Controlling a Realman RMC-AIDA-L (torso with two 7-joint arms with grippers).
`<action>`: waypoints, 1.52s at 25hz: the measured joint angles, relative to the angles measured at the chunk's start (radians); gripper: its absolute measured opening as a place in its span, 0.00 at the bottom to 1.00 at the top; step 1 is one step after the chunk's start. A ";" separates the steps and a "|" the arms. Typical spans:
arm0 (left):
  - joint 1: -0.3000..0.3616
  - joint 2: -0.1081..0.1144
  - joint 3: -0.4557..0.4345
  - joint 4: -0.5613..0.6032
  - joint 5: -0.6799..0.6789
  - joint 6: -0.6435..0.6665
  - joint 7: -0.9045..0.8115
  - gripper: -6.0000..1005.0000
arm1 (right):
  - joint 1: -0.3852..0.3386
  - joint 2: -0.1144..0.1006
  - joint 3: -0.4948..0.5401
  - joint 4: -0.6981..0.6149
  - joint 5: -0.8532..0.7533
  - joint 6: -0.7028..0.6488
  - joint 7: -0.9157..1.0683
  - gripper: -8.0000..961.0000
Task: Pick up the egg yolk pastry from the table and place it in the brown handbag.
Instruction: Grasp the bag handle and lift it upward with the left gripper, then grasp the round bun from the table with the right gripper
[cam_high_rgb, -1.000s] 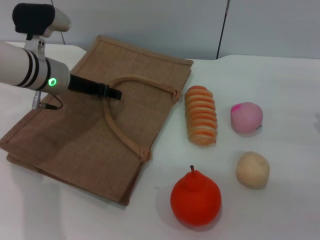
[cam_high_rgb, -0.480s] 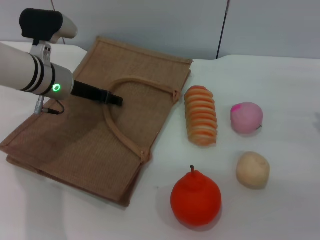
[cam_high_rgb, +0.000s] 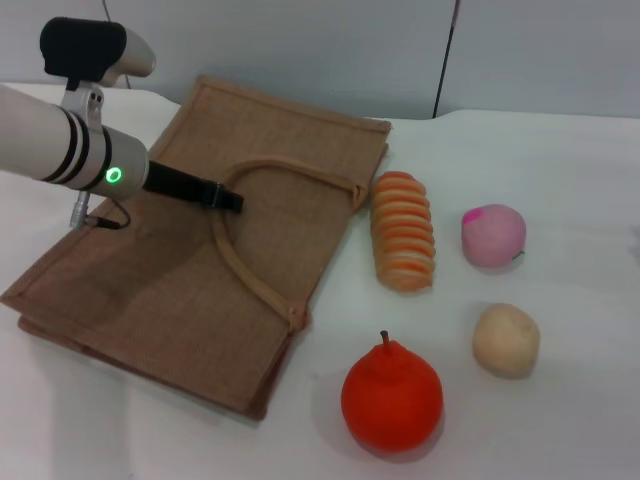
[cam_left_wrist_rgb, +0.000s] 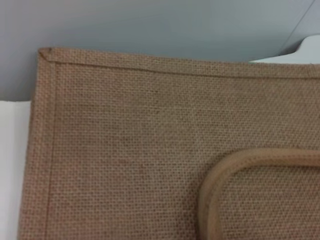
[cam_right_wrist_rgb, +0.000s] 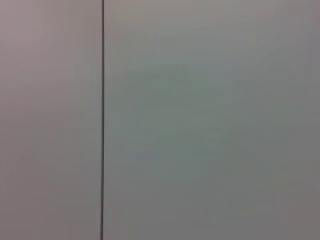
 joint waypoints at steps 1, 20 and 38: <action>0.000 0.000 0.000 0.002 0.000 -0.004 -0.004 0.64 | -0.002 0.000 0.000 0.000 0.001 -0.001 0.000 0.86; 0.009 0.002 -0.005 0.023 -0.011 -0.011 -0.016 0.15 | -0.006 0.000 0.000 -0.001 0.002 -0.006 -0.002 0.86; 0.224 0.026 -0.016 0.057 -0.839 -0.262 0.450 0.13 | 0.035 -0.013 -0.251 -0.046 -0.006 0.008 0.020 0.85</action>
